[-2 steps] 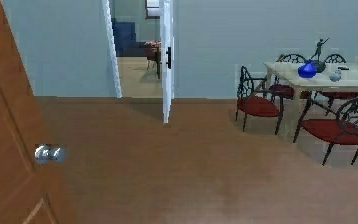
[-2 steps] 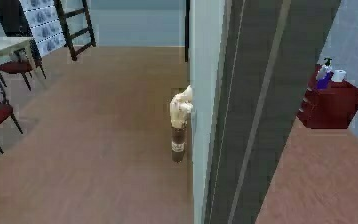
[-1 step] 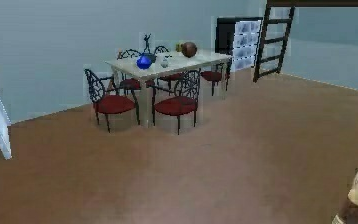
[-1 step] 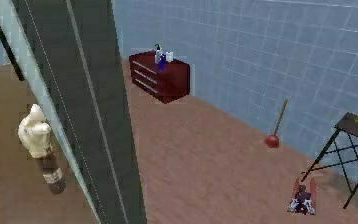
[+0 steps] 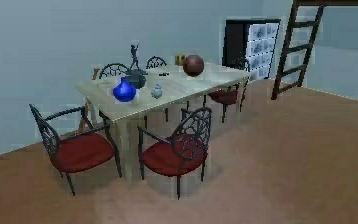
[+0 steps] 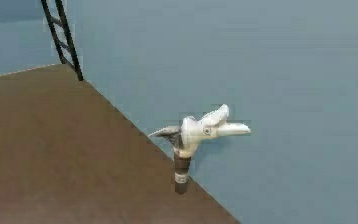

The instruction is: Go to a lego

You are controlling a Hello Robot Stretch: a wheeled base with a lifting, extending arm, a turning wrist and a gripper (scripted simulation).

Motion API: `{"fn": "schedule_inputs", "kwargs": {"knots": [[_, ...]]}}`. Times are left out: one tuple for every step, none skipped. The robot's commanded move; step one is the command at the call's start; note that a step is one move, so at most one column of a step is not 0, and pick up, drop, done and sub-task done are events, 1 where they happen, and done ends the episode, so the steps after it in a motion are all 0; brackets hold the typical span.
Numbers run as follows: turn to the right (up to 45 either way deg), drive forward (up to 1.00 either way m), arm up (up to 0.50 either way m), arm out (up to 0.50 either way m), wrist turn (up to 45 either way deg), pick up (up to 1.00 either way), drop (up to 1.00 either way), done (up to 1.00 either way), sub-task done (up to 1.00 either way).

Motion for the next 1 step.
{"fn": "schedule_inputs", "kwargs": {"knots": [[0.0,0.8,0.0,0.0,0.0,0.0,0.0,0.0,0.0]]}}
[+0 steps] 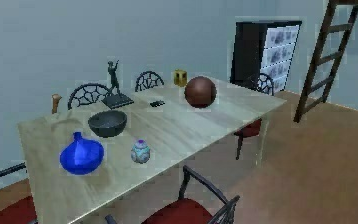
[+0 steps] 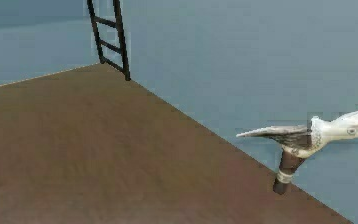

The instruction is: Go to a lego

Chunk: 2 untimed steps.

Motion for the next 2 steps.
{"fn": "schedule_inputs", "kwargs": {"knots": [[-12.0,0.0,0.0,0.0,0.0,0.0,0.0,0.0,0.0],[0.0,0.0,0.0,0.0,0.0,0.0,0.0,1.0,0.0]]}}
